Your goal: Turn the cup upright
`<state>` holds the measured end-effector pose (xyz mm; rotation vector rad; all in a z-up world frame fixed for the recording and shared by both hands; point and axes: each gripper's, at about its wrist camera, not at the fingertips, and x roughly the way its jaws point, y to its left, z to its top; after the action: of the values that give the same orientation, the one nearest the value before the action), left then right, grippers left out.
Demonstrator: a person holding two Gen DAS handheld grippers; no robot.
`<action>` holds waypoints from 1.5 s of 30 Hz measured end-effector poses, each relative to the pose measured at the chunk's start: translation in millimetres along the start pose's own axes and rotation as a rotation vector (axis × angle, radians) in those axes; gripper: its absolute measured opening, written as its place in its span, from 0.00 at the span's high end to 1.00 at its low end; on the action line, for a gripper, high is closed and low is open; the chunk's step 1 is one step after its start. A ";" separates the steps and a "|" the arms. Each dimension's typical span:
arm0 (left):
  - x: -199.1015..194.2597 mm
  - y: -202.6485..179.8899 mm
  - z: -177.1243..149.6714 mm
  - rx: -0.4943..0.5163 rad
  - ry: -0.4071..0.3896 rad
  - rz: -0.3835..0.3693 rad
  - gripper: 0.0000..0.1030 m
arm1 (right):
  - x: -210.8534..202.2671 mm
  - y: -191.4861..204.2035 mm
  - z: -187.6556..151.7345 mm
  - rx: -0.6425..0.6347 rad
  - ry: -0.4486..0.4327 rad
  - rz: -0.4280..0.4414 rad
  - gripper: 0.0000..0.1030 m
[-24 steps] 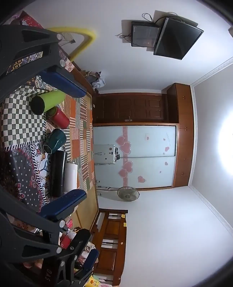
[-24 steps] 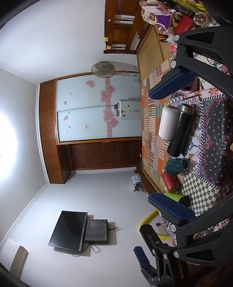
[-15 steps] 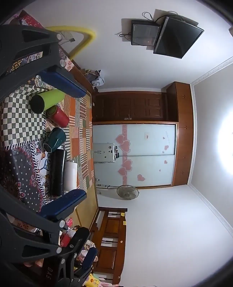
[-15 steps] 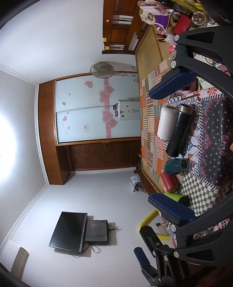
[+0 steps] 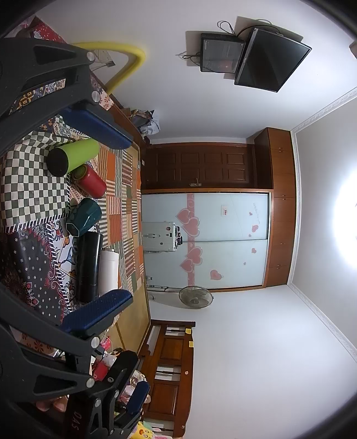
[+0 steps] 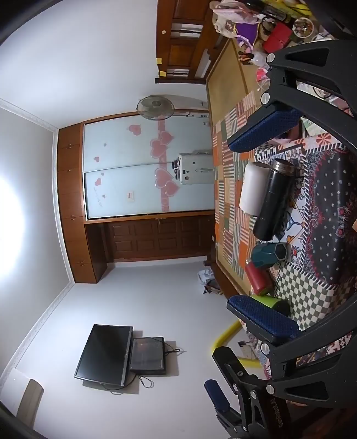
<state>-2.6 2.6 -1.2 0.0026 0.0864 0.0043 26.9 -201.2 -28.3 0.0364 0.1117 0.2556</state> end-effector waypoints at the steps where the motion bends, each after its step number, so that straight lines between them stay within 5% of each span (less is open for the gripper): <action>1: 0.4 -0.8 -0.3 0.001 0.000 0.002 0.00 | -0.1 0.1 -0.1 -0.001 0.000 0.000 0.00; 45: 3.6 -2.5 -5.4 0.012 -0.001 -0.002 0.00 | -0.5 3.1 0.6 -0.005 0.000 0.001 0.00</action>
<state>0.6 0.1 -6.9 0.0142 0.0850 0.0022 25.8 -198.4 -27.5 0.0312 0.1107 0.2566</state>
